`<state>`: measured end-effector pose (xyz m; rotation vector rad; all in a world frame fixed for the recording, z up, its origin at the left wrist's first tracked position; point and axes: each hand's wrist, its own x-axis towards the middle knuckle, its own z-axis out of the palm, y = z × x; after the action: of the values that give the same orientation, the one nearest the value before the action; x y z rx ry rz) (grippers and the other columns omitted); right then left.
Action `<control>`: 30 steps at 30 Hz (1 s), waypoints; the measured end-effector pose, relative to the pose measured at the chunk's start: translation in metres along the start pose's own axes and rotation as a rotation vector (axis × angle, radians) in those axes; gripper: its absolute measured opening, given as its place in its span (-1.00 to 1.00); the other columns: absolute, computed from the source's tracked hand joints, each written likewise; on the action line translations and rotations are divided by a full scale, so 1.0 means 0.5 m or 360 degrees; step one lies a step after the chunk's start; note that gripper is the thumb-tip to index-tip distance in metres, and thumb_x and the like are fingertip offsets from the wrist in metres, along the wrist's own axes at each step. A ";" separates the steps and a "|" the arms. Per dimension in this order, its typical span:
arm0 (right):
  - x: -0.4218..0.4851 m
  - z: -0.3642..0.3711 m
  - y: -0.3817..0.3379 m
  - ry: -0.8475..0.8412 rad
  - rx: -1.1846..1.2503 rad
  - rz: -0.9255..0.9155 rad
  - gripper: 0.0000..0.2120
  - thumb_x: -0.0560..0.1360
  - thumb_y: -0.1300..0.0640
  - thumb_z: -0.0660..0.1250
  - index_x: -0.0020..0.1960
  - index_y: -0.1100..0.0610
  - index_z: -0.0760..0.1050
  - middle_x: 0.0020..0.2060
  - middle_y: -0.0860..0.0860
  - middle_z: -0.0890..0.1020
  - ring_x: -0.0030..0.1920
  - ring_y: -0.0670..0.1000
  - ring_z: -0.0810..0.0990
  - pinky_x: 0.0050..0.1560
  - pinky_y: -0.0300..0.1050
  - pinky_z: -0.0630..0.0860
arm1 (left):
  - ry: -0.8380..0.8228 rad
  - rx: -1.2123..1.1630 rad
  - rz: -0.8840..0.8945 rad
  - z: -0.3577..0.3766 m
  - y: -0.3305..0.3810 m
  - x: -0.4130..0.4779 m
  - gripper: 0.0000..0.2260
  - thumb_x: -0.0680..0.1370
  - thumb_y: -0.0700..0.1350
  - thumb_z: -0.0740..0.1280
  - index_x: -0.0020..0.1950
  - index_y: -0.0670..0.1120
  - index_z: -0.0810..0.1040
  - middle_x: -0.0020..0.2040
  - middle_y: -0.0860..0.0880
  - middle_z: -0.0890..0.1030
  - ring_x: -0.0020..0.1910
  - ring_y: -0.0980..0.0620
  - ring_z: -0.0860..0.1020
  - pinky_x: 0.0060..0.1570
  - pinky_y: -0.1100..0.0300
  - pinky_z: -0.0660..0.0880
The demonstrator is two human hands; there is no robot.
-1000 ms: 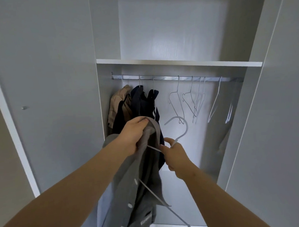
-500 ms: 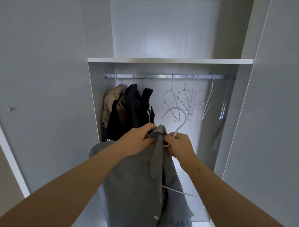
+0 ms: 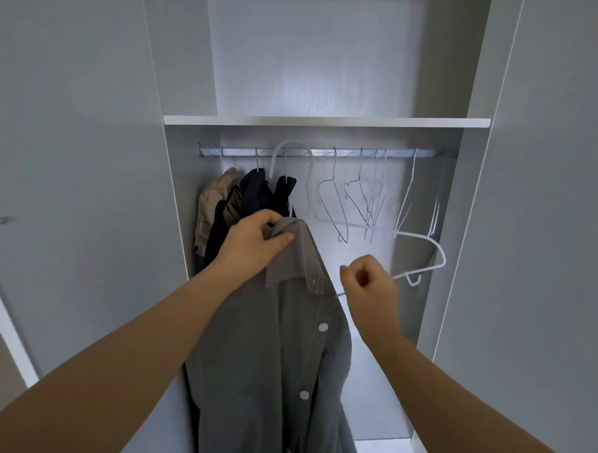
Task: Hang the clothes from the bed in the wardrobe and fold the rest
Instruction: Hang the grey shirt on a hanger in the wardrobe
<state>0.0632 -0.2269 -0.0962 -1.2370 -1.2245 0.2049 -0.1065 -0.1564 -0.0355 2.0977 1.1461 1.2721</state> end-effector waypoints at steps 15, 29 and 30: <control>-0.003 0.046 0.032 -0.1368 -0.0065 0.0587 -0.86 0.51 0.31 0.28 -0.07 0.09 0.53 -0.18 -0.13 0.58 -0.24 -0.17 0.57 -0.28 -0.46 0.51 | 0.0033 -0.0450 0.0099 -0.107 0.050 -0.004 -0.83 0.46 -0.27 0.39 -0.19 0.02 0.57 -0.16 -0.26 0.50 -0.19 -0.10 0.45 -0.05 0.02 0.43; 0.048 -0.007 0.087 -0.0479 0.0212 0.0836 -0.83 0.56 0.19 0.21 -0.18 0.06 0.49 -0.24 0.04 0.60 -0.21 0.01 0.55 -0.23 -0.16 0.49 | 0.0096 -0.0140 0.0224 -0.215 -0.035 -0.013 -0.72 0.39 -0.39 0.41 -0.37 -0.09 0.44 -0.50 0.11 0.41 -0.50 0.26 0.34 -0.45 0.45 0.27; 0.052 -0.014 0.083 -0.0482 0.0302 0.0899 -0.83 0.55 0.21 0.23 -0.19 0.07 0.51 -0.28 0.06 0.61 -0.24 0.03 0.57 -0.22 -0.14 0.52 | 0.0085 -0.0120 0.0223 -0.217 -0.038 -0.014 -0.73 0.38 -0.39 0.42 -0.37 -0.10 0.44 -0.48 0.05 0.39 -0.50 0.25 0.33 -0.45 0.44 0.26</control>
<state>0.0984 -0.1966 -0.1125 -1.3920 -1.0495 0.9297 -0.2110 -0.1573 0.0002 2.1316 0.9714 1.4202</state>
